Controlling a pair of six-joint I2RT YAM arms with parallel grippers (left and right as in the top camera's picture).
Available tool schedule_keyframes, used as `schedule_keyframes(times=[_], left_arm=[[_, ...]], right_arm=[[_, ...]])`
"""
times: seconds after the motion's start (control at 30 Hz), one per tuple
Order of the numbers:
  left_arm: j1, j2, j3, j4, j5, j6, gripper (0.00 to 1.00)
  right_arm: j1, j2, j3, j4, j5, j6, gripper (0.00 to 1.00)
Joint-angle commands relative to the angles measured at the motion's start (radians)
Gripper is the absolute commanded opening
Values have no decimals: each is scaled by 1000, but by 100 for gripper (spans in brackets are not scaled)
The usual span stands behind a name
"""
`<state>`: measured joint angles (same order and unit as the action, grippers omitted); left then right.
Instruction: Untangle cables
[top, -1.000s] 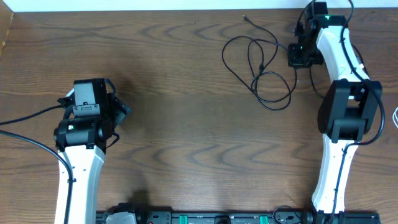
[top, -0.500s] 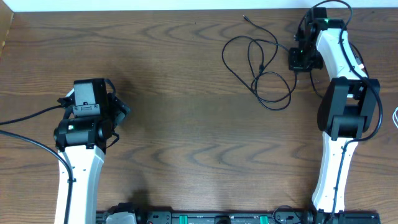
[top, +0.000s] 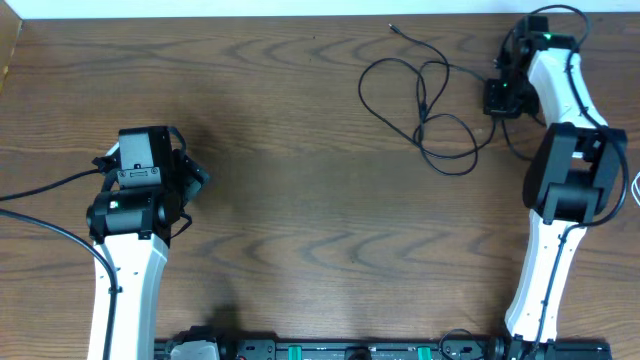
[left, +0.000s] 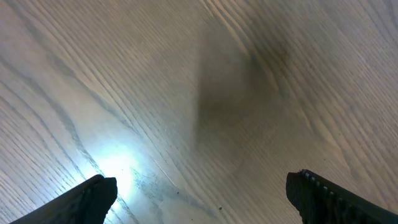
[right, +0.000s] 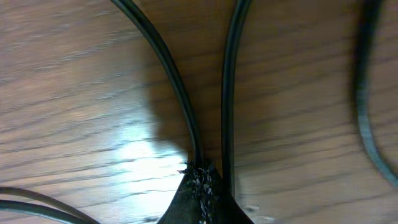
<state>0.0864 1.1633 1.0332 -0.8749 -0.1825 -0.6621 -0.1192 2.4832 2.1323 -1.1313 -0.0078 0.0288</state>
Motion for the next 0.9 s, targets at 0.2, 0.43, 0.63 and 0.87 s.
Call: schedule_keyframes(times=[0.2, 0.43, 0.63, 0.87], left_arm=[[5, 6, 16, -3, -13, -9, 94], [5, 6, 16, -3, -13, -9, 94], [5, 6, 16, -3, -13, -9, 94], [5, 6, 16, -3, -13, -9, 94]], right_arm=[[-37, 32, -20, -14, -426, -211, 1], [40, 32, -21, -35, -366, -250, 1], [59, -5, 60, -122, -324, -243, 1], [52, -90, 100, -121, -280, -242, 34]])
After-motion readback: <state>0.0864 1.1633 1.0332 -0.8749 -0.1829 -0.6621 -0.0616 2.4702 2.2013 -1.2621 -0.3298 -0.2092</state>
